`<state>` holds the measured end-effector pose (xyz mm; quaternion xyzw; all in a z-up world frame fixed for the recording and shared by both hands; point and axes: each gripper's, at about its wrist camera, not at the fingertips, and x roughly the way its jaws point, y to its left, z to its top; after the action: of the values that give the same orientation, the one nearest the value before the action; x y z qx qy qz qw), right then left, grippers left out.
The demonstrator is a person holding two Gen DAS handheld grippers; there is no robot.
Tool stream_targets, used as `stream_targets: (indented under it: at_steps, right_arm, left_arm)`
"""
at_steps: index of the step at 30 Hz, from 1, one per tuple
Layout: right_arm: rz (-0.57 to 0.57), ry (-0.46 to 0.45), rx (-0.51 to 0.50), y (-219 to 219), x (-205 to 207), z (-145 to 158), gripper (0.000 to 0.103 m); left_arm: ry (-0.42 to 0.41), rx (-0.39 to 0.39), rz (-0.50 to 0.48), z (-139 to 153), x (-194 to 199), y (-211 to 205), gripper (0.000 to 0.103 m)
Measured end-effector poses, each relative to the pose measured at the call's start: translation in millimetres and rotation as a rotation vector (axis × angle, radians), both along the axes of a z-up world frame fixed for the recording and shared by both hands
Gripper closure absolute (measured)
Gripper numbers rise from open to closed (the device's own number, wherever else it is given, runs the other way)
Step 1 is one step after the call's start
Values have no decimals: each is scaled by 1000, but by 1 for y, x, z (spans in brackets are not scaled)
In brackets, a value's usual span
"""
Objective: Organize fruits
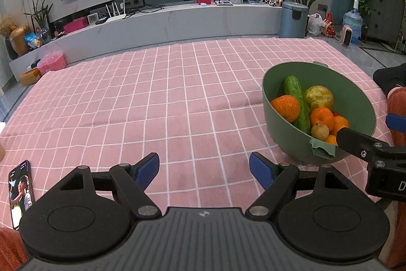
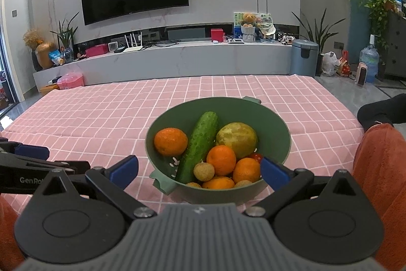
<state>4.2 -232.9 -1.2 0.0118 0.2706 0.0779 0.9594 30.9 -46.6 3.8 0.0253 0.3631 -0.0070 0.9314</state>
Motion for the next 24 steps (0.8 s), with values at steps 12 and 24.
stream_targets:
  at_steps: [12, 24]
  right_arm:
    - [6, -3, 4, -1, -2, 0, 5]
    - [12, -2, -1, 0, -3, 1, 5]
  left_arm:
    - [-5, 3, 2, 4, 2, 0, 8]
    - [-4, 0, 7, 4, 3, 1, 8]
